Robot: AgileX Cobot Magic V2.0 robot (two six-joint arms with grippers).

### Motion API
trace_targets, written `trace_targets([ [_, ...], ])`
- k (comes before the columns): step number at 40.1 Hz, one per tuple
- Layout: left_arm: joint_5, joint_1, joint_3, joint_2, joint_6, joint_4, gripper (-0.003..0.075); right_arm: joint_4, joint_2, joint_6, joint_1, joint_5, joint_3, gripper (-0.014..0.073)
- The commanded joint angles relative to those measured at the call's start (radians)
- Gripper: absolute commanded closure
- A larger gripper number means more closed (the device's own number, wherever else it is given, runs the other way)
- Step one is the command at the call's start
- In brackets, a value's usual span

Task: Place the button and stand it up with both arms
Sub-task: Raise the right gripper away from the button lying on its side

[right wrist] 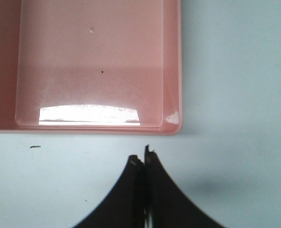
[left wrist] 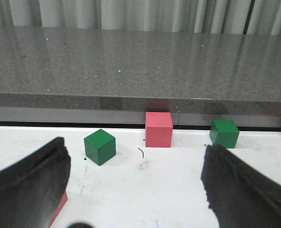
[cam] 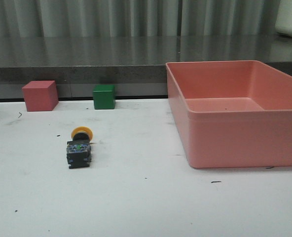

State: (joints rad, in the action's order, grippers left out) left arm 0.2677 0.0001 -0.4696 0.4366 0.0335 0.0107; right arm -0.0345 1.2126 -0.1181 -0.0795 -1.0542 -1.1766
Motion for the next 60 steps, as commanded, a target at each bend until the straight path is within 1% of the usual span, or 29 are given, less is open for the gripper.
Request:
trace_targets([
  [1,-0.074,0.0,-0.036,0.012,0.009,-0.003,0.0175,-0.014,-0.15,0.011,0.006,0.161,0.118,0.0663],
  [5,-0.074,0.0,-0.036,0.012,0.009,-0.003,0.0175,-0.014,-0.301,0.011,0.006,0.27,0.282,0.0662],
  [9,-0.074,0.0,-0.036,0.012,0.009,-0.003,0.0175,-0.026,-0.432,0.011,0.006,0.361,0.409,0.0662],
  [18,-0.076,0.0,-0.036,0.012,0.009,-0.003,0.0175,-0.071,-0.788,0.011,0.006,0.502,0.657,0.0662],
  [23,-0.076,0.0,-0.036,0.012,0.009,-0.003,0.0175,-0.073,-0.946,0.011,0.006,0.534,0.74,0.0662],
  [28,-0.076,0.0,-0.036,0.012,0.009,-0.003,0.0175,-0.073,-1.05,0.011,0.006,0.542,0.773,0.0662],
  [34,-0.107,0.0,-0.036,0.012,0.009,-0.011,0.0175,-0.073,-1.083,0.011,0.006,0.54,0.773,0.0662],
  [37,-0.129,0.0,-0.036,0.014,0.009,-0.067,0.0175,-0.073,-1.083,0.011,0.006,0.539,0.773,0.0662],
  [40,-0.139,0.0,-0.036,0.032,0.009,-0.081,0.0175,-0.073,-1.083,0.011,0.006,0.539,0.773,0.0662],
  [44,-0.137,0.0,-0.053,0.109,0.009,-0.099,0.0175,-0.073,-1.083,0.011,0.006,0.539,0.773,0.0662],
  [48,-0.105,-0.017,-0.107,0.218,0.009,-0.151,0.0175,-0.073,-1.083,0.011,0.006,0.539,0.773,0.0662],
  [52,-0.035,-0.084,-0.192,0.352,0.009,-0.168,0.0175,-0.073,-1.083,0.011,0.006,0.539,0.773,0.0662],
  [60,0.183,-0.269,-0.389,0.648,0.009,-0.168,0.0175,-0.073,-1.083,0.011,0.006,0.538,0.773,0.0662],
])
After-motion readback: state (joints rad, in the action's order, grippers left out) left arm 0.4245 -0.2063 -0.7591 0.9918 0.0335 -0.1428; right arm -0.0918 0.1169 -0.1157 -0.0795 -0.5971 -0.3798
